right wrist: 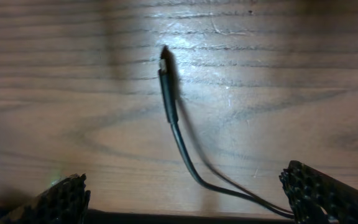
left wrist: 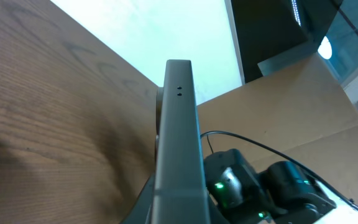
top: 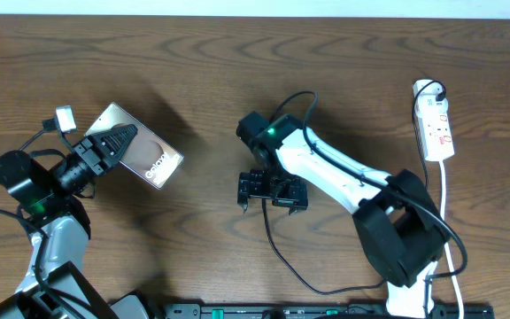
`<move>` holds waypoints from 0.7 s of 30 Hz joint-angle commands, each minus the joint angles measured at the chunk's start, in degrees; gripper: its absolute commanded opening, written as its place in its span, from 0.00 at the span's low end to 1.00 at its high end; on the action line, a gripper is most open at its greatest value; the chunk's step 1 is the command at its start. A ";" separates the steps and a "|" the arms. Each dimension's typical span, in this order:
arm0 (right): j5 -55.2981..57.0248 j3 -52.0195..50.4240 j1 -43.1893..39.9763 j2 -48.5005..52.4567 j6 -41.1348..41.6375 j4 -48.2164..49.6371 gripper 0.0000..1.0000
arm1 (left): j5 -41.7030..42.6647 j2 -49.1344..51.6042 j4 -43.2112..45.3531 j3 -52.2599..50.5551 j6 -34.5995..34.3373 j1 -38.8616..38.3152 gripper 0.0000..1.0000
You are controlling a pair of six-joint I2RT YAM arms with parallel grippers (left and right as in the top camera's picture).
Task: Plug charger to phone and switch on socket
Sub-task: 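Lower the right gripper and close it on the cable plug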
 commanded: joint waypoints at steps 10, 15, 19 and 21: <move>2.36 -0.24 0.13 3.69 2.54 -0.59 0.98 | 1.53 -0.11 0.74 0.61 0.74 0.31 0.07; 3.41 -0.24 0.17 5.18 2.89 -0.28 0.96 | 1.53 -0.11 0.74 0.61 0.74 0.31 0.08; 7.32 -0.24 0.52 6.86 4.81 1.60 0.96 | 1.53 -0.11 0.74 0.61 0.74 0.31 0.07; 7.56 -0.24 0.72 7.34 4.96 2.49 0.97 | 1.53 -0.11 0.74 0.61 0.74 0.31 0.08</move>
